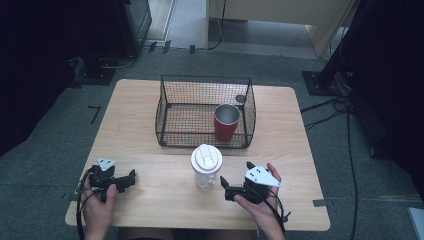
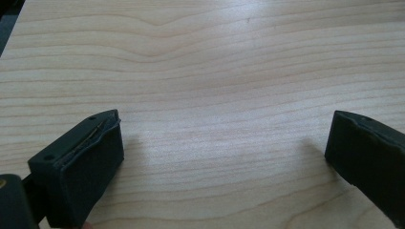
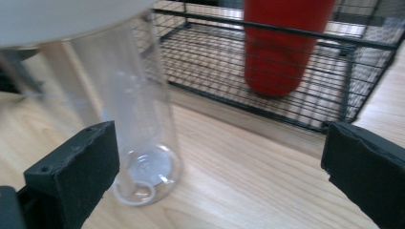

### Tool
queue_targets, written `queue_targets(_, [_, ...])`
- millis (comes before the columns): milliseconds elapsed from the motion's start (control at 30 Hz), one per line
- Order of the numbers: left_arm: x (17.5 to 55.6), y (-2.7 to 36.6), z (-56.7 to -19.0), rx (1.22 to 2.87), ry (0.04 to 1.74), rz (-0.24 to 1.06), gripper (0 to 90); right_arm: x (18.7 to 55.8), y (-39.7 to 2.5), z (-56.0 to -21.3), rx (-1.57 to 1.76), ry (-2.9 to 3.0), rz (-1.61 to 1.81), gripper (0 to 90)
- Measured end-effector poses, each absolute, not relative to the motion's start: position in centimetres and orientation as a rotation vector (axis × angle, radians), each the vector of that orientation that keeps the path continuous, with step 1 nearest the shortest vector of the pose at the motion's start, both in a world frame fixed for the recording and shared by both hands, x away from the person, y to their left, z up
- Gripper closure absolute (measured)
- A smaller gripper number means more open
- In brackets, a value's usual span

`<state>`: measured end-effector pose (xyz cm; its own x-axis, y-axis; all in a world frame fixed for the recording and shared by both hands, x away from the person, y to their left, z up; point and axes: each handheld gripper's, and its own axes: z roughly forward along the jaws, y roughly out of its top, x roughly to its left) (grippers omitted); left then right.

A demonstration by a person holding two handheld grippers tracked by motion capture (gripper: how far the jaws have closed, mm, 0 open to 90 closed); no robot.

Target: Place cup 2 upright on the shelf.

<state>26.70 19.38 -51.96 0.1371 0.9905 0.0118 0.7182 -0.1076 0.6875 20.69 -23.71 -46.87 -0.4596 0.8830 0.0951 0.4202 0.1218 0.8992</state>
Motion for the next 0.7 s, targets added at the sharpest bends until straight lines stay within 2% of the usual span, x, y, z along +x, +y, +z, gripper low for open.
queue_targets(700, [26.7,19.4,-52.0,1.886,1.636,0.664,0.0,20.4,-20.6,-46.2,1.168,2.015,1.382,0.0])
